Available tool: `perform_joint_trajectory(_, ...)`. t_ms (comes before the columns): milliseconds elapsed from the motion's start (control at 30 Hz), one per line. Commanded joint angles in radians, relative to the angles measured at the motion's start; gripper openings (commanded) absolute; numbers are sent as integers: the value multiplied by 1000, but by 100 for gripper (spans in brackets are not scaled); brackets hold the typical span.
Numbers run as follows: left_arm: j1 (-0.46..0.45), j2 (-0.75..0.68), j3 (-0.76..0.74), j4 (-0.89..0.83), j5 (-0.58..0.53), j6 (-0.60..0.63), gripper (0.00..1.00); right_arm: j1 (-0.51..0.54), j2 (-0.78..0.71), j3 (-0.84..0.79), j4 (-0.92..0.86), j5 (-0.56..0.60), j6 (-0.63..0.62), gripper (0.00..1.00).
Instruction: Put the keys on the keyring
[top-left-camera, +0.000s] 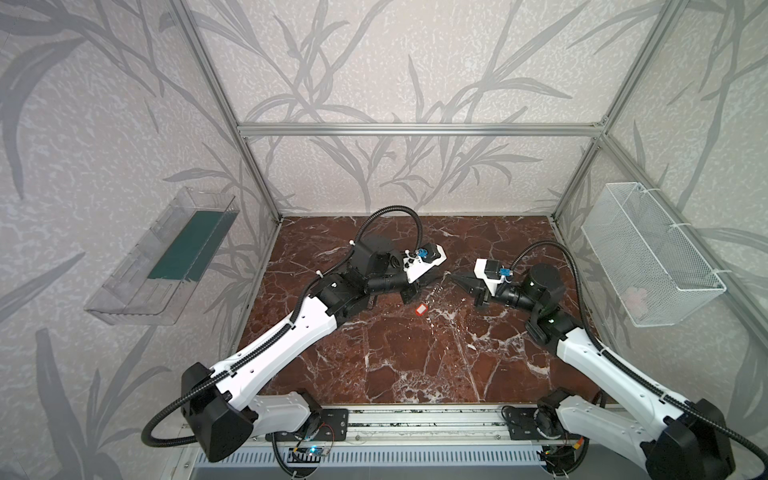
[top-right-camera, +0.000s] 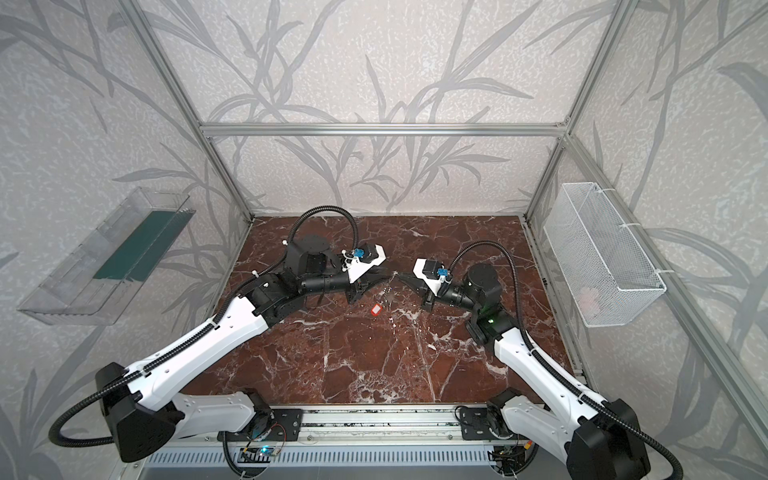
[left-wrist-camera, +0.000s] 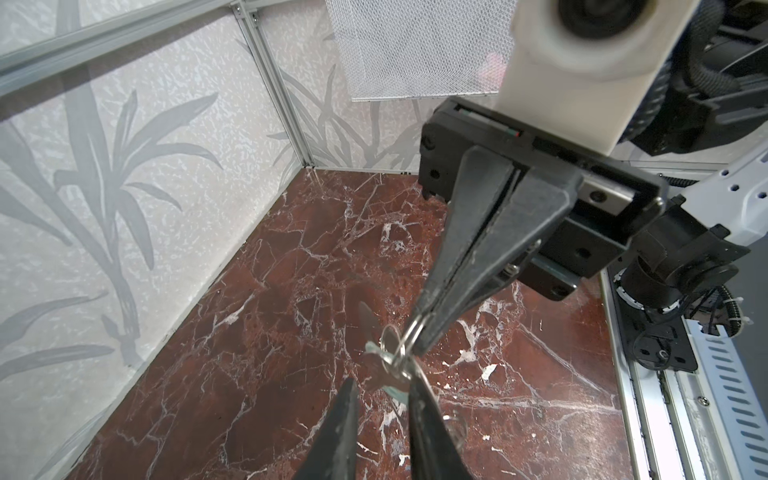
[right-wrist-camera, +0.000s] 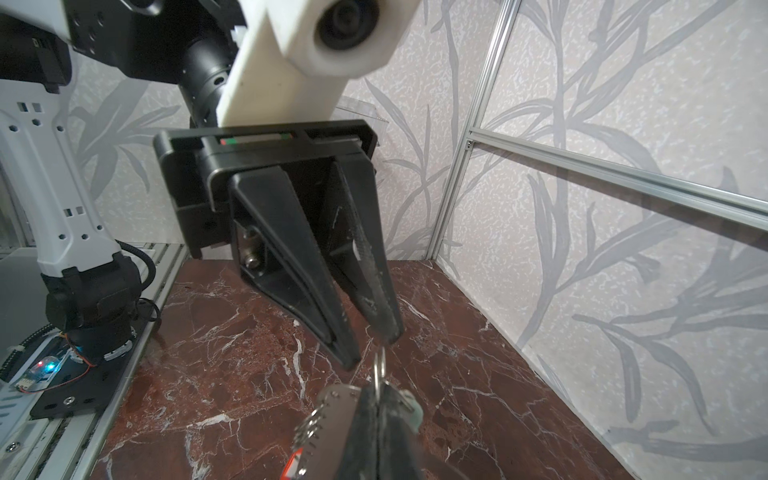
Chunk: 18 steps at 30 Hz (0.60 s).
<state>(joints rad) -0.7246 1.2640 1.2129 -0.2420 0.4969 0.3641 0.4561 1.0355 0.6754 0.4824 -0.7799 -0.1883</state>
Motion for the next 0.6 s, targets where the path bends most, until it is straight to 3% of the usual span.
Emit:
perform_joint_trajectory(0,1,13,38,14,47,26,25,-2,-15,3,37,-37,-8,0)
perform_joint_trajectory(267,2,31,46,14,100,36,24,-2,-10,9,39,-69,-20,0)
perform_joint_trajectory(500,2,42,65,0,160,62,10,-2,-5,10,38,-92,-23,0)
perform_joint_trajectory(567,0,45,73,-9,180,72,2,-2,-3,12,36,-86,-24,0)
